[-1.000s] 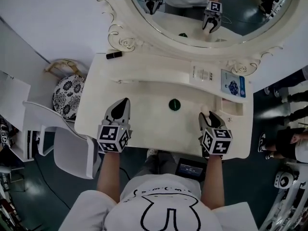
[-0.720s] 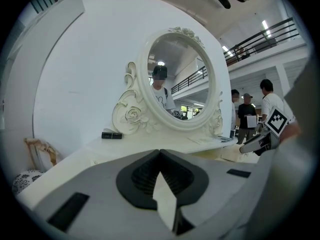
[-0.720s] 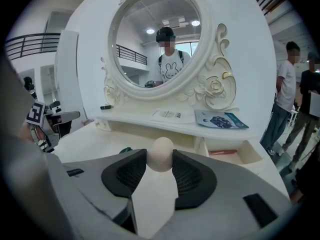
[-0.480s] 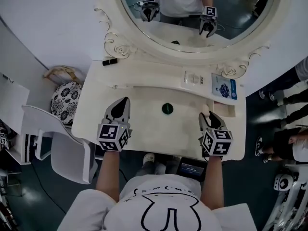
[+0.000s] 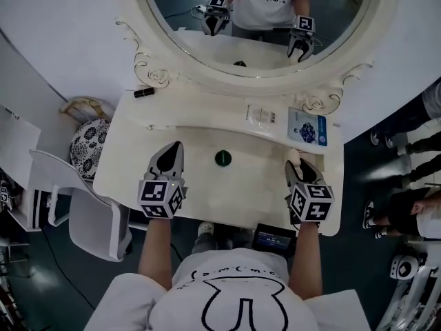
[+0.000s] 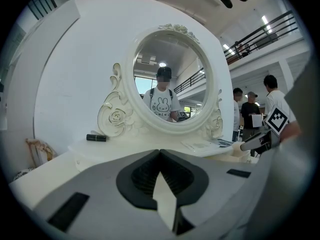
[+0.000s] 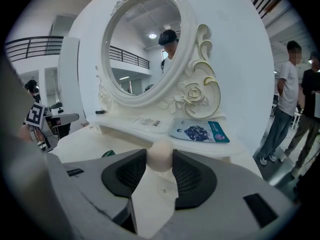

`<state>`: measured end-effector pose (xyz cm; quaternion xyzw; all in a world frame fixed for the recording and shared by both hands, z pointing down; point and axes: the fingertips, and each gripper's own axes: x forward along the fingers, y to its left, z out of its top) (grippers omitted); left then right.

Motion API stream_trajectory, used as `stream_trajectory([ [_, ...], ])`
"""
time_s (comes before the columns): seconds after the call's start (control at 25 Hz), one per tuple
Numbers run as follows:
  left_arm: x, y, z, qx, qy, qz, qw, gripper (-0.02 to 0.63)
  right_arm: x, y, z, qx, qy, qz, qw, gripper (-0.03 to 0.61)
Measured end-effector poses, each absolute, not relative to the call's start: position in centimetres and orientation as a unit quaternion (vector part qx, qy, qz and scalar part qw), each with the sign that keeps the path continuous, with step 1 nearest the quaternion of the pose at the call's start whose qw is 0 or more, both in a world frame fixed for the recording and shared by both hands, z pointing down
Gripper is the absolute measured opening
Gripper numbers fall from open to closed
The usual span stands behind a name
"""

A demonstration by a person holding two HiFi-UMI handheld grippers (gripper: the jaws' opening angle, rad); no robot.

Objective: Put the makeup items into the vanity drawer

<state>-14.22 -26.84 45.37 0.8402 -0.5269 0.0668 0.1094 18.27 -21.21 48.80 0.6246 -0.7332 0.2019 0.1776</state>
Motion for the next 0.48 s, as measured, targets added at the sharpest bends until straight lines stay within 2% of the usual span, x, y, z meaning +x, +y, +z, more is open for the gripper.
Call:
stream_trajectory([
  [0.48, -10.3, -27.4, 45.8, 0.838, -0.529, 0.078, 0.109, 0.014, 21.8, -21.9, 50.1, 0.61, -0.74, 0.213, 0.188, 0.153],
])
